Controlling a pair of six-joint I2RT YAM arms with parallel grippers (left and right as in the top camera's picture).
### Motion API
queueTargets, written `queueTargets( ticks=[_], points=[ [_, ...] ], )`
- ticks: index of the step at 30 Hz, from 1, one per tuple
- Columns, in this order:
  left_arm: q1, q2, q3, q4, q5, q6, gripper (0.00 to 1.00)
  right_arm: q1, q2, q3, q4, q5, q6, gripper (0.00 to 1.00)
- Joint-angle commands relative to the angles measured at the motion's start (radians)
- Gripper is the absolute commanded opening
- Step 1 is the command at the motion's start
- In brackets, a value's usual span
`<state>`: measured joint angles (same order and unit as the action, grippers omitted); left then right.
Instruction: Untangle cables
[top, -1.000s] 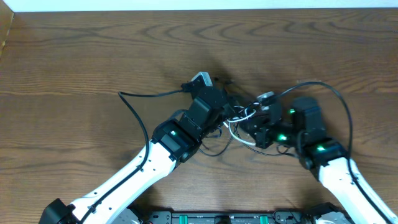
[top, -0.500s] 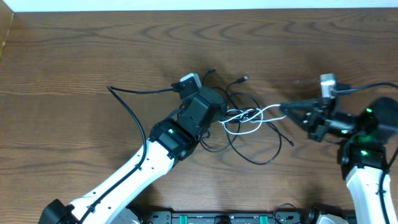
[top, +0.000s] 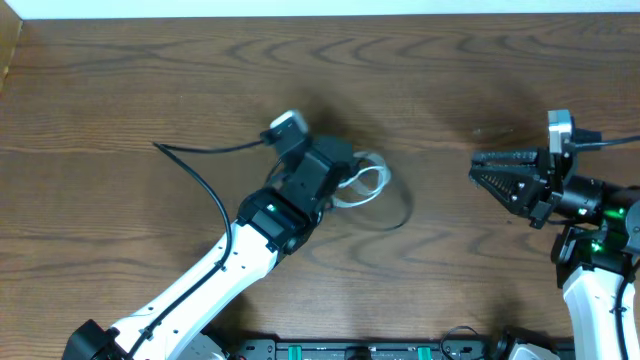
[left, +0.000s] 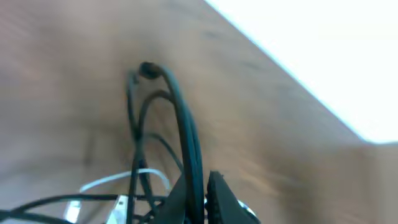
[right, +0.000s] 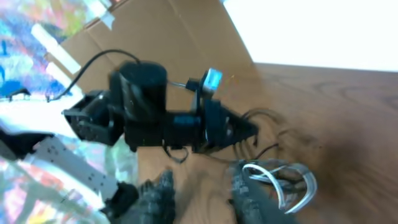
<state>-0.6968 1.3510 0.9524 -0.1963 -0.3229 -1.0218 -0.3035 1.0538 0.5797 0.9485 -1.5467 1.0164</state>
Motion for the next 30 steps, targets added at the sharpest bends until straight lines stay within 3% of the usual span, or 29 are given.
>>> queueTargets(
  ticks=[1,5,13,17,21,24,30],
  points=[
    [-0.001,-0.005,0.012,0.211,0.330,0.214,0.08,0.004,0.023,0.007,0.001,-0.013,0.026,0.40],
    [-0.001,-0.006,0.012,0.334,0.454,0.342,0.08,0.004,0.045,0.007,-0.095,-0.007,0.027,0.51],
    [0.001,-0.006,0.012,0.340,0.443,0.358,0.08,0.060,0.071,0.007,-0.454,0.085,0.026,0.63],
    [0.001,-0.006,0.012,0.340,0.443,0.437,0.08,0.109,0.083,0.007,-0.492,0.177,0.022,0.66],
    [0.001,-0.006,0.012,0.340,0.435,0.426,0.08,0.189,0.098,0.007,-0.499,0.230,-0.045,0.55],
    [0.001,-0.006,0.012,0.318,0.351,0.326,0.08,0.246,0.099,0.007,-0.544,0.243,-0.045,0.51],
    [0.001,-0.006,0.012,0.299,0.221,0.189,0.08,0.354,0.098,0.007,-0.774,0.333,-0.024,0.33]
  ],
)
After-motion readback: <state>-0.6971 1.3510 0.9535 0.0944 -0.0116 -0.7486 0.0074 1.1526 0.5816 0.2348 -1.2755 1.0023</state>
